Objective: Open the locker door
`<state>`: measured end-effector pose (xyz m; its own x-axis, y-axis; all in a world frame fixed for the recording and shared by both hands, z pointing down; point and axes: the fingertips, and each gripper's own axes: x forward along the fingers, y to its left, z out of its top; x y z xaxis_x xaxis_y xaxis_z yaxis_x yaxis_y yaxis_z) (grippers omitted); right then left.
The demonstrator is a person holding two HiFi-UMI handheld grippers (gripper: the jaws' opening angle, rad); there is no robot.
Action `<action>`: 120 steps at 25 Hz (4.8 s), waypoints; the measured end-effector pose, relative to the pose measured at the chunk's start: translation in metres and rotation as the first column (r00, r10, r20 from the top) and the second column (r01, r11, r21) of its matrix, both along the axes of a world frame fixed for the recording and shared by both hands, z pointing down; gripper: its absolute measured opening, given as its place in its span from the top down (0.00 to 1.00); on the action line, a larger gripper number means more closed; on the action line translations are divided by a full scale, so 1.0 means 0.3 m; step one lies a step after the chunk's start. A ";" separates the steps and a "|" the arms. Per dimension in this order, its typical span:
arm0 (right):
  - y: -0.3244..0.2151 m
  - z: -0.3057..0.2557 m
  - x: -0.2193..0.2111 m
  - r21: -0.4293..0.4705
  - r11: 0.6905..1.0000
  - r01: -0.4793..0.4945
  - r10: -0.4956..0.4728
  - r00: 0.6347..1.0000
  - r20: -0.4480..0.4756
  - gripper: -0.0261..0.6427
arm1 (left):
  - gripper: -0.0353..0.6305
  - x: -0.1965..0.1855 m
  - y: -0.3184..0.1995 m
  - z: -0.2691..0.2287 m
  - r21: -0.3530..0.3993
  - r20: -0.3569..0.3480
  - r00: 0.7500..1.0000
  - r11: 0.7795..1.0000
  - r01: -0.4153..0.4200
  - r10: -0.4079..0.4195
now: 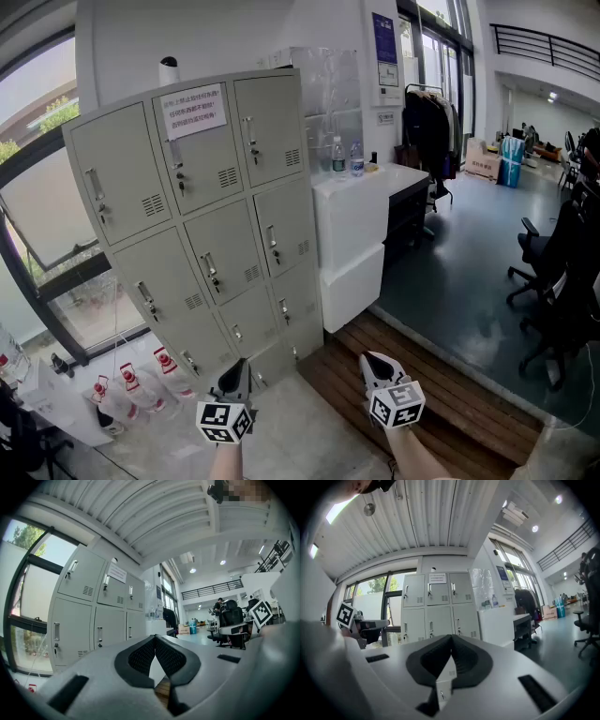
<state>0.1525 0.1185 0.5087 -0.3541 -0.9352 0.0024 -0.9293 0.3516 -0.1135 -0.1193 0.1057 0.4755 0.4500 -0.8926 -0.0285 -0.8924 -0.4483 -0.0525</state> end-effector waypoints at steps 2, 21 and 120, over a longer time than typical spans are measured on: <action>0.000 0.002 0.000 0.002 1.000 0.000 0.000 1.000 0.003 0.94 | 0.94 -0.002 0.001 0.002 -0.003 -0.001 1.000 1.000 -0.002 0.002; -0.034 0.029 0.036 -0.011 1.000 0.018 -0.018 0.999 0.031 0.94 | 0.94 0.010 -0.021 0.011 -0.023 -0.032 0.999 0.999 0.025 -0.026; -2.038 -1.248 -0.727 0.336 0.831 0.444 -0.391 0.895 -0.214 0.65 | 0.94 -0.556 -1.384 -0.016 -0.044 -0.088 0.941 0.945 0.323 -0.326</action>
<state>-0.0655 -0.4928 0.1341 -0.7318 -0.6393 -0.2364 -0.6809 0.7007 0.2129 -0.2862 -0.3096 0.4707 0.1322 -0.9908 -0.0284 -0.9900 -0.1334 0.0456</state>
